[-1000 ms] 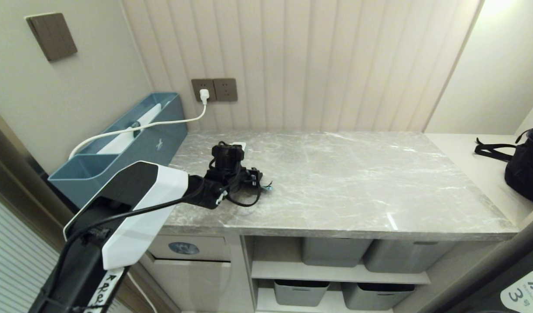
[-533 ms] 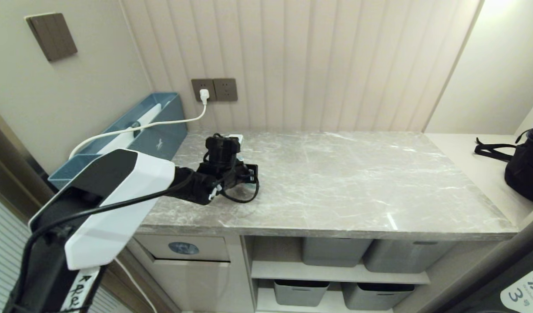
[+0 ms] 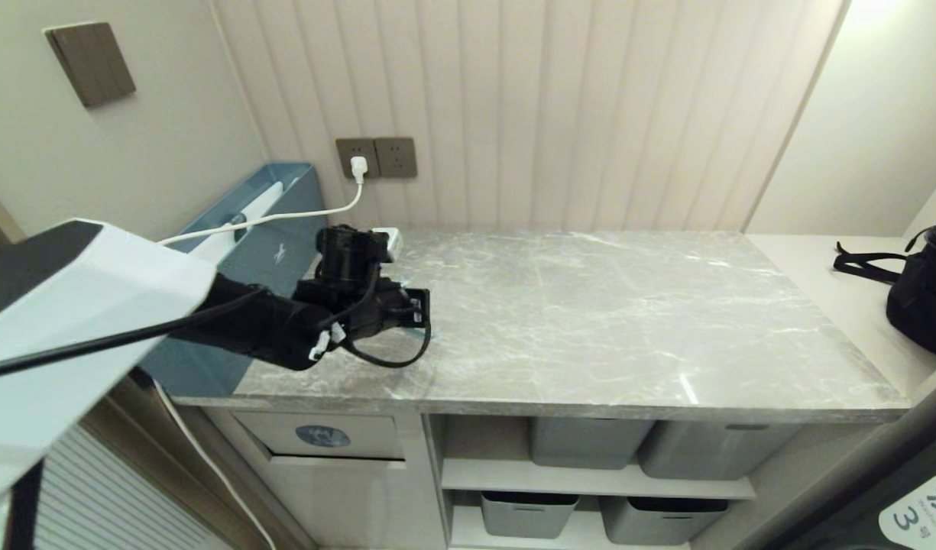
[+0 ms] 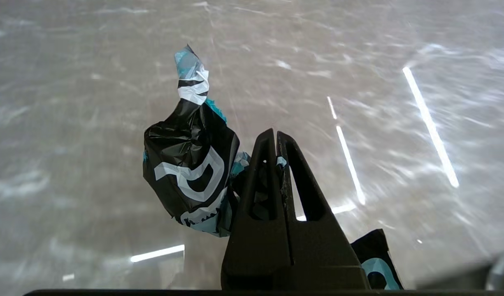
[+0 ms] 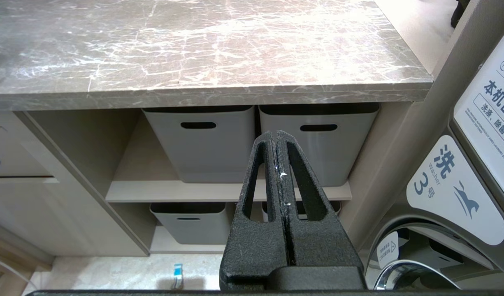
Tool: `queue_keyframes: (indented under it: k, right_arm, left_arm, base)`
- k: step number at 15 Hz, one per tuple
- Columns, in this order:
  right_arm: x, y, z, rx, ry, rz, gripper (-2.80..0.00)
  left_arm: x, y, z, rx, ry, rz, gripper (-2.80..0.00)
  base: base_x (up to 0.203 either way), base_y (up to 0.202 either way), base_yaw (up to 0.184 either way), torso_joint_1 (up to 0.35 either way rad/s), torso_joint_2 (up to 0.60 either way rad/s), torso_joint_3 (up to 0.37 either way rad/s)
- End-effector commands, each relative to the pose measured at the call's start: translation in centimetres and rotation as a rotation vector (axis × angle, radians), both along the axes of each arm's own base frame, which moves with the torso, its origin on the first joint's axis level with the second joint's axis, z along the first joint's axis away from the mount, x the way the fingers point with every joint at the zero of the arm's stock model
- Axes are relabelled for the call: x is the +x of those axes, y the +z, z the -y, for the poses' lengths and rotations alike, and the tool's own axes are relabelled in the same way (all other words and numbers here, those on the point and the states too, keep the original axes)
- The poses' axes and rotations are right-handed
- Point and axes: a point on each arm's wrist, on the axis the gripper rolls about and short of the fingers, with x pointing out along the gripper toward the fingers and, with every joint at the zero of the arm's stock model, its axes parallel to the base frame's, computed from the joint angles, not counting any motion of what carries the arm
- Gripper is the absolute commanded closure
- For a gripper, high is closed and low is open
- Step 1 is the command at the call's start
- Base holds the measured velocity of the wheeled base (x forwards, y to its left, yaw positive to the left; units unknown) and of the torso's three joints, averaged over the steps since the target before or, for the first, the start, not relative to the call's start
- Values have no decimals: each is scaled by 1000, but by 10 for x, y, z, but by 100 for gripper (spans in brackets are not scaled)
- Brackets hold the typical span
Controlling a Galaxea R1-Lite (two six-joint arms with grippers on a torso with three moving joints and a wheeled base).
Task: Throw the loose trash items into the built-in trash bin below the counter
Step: Put the garbage in the trash can
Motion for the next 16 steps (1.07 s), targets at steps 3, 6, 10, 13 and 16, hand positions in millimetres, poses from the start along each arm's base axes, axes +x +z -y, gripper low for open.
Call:
queue_keyframes:
  k: [3, 6, 10, 13, 16]
  right_arm:
    - [0, 0, 0, 0, 0, -1, 0]
    - [0, 0, 0, 0, 0, -1, 0]
    - [0, 0, 0, 0, 0, -1, 0]
    - [0, 0, 0, 0, -1, -1, 0]
    - [0, 0, 0, 0, 0, 0, 0]
  left_arm:
    - [-73, 77, -24, -99, 42, 70, 0]
    - [-137, 122, -60, -154, 117, 17, 0]
    - [-206, 139, -126, -167, 273, 35, 0]
    - [-247, 134, -171, -73, 420, 48, 0]
    - [-281, 114, -186, -13, 461, 46, 0]
  base:
    - [0, 0, 0, 0, 0, 0]
    - [0, 0, 0, 0, 0, 0]
    - [0, 0, 0, 0, 0, 0]
    - [0, 0, 0, 0, 0, 0]
    - [0, 0, 0, 0, 0, 0]
